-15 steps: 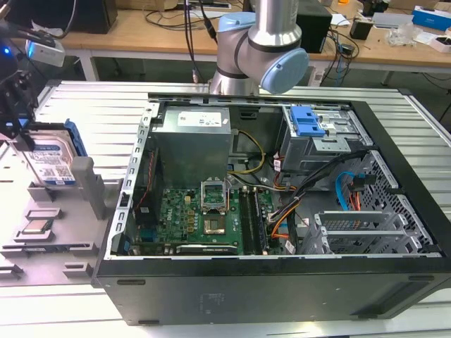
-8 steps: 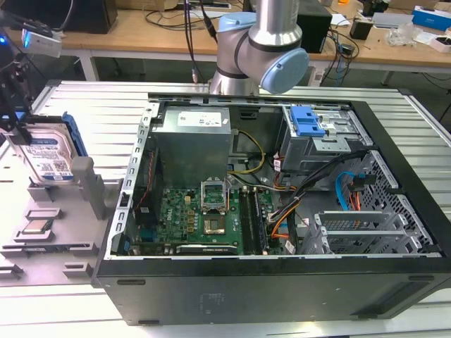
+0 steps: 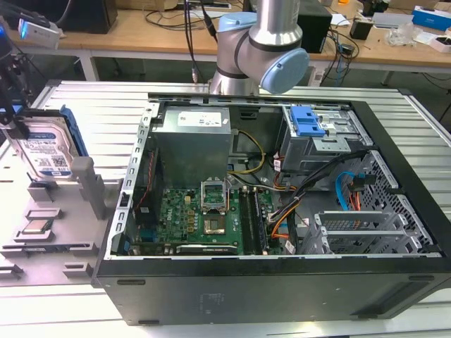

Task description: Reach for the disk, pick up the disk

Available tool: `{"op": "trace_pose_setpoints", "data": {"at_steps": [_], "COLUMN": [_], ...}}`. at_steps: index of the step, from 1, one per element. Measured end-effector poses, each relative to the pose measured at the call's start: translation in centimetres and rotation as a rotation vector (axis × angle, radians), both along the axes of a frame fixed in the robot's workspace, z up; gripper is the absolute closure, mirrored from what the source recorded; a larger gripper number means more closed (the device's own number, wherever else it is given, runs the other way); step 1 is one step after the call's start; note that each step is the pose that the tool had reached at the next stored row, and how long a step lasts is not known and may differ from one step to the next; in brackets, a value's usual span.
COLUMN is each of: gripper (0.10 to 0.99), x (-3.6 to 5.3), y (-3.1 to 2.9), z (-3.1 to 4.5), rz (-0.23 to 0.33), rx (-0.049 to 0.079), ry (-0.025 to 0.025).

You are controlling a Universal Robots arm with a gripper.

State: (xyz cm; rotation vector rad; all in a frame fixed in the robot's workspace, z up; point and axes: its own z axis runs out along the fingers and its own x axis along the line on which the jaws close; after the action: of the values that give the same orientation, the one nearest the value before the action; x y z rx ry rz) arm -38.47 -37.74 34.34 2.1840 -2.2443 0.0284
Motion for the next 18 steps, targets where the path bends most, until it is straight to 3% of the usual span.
{"op": "trace_pose_setpoints", "data": {"at_steps": [13,18], "gripper": [0.718,0.718], "x": [0.08,0.12], "y": [0.01,0.02], "z": [0.83,1.94], "rz": [0.0,0.0], "rx": [0.0,0.0], "ry": [0.0002,0.0]}}
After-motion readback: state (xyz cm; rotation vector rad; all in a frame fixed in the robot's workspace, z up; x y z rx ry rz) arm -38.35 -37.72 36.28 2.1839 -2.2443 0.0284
